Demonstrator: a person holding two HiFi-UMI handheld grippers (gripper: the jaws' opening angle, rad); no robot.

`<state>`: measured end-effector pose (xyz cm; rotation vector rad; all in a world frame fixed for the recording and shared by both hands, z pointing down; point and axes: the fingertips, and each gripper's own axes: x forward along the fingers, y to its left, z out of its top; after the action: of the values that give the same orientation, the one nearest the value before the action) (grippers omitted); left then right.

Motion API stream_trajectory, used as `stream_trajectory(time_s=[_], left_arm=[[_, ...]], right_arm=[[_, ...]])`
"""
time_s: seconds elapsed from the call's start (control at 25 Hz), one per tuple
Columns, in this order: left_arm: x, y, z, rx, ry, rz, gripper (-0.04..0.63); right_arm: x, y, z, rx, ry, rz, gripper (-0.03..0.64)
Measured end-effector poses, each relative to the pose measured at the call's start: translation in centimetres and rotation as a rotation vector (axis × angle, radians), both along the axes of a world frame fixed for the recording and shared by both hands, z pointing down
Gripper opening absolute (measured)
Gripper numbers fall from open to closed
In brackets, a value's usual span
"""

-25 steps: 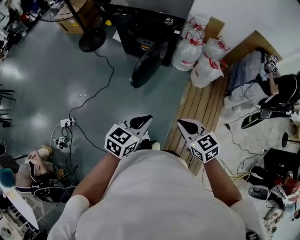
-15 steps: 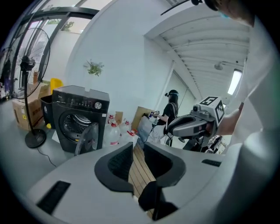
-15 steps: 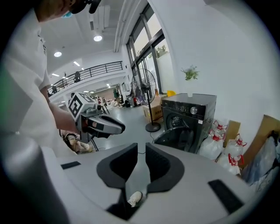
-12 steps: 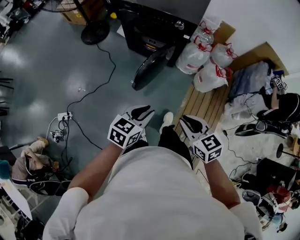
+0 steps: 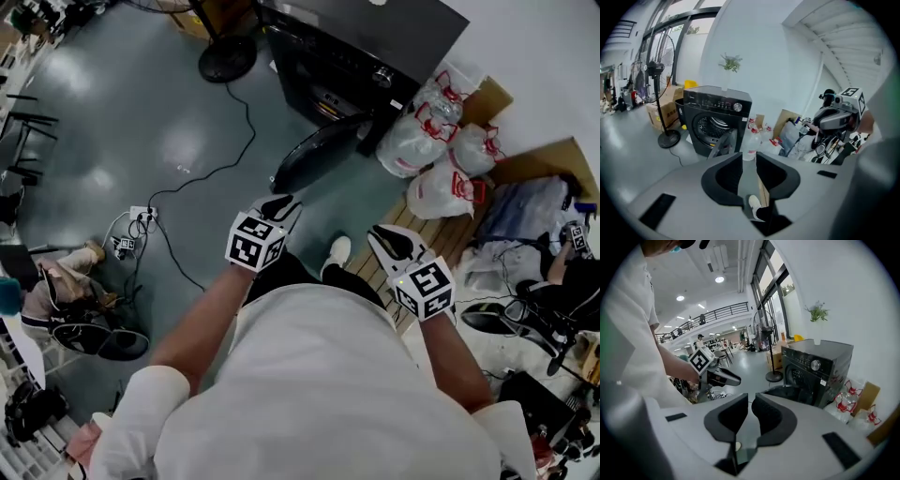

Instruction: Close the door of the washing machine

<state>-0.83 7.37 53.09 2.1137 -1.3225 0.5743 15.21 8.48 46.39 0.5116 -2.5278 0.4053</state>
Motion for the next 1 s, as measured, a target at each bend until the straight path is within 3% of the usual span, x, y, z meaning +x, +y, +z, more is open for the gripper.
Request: stream_trajectory(time_s=[0.2, 0.48, 1.0], left_arm=[[-1.2, -3.4, 3.3, -0.058, -0.078, -0.066, 0.114], [-3.2, -7.3, 8.3, -0.156, -0.165, -0.075, 0.118], [-4.9, -13.9, 15.4, -0.258, -0.32, 0.097, 0.129]], right_arm=[[1.4, -2.1, 1.3, -0.075, -0.028, -0.038, 0.054], [3.8, -5.5, 1.9, -0.079, 0.011, 0.006, 0.058], [3.5, -11.8, 1.8, -0.128, 0.089, 0.126, 0.064]])
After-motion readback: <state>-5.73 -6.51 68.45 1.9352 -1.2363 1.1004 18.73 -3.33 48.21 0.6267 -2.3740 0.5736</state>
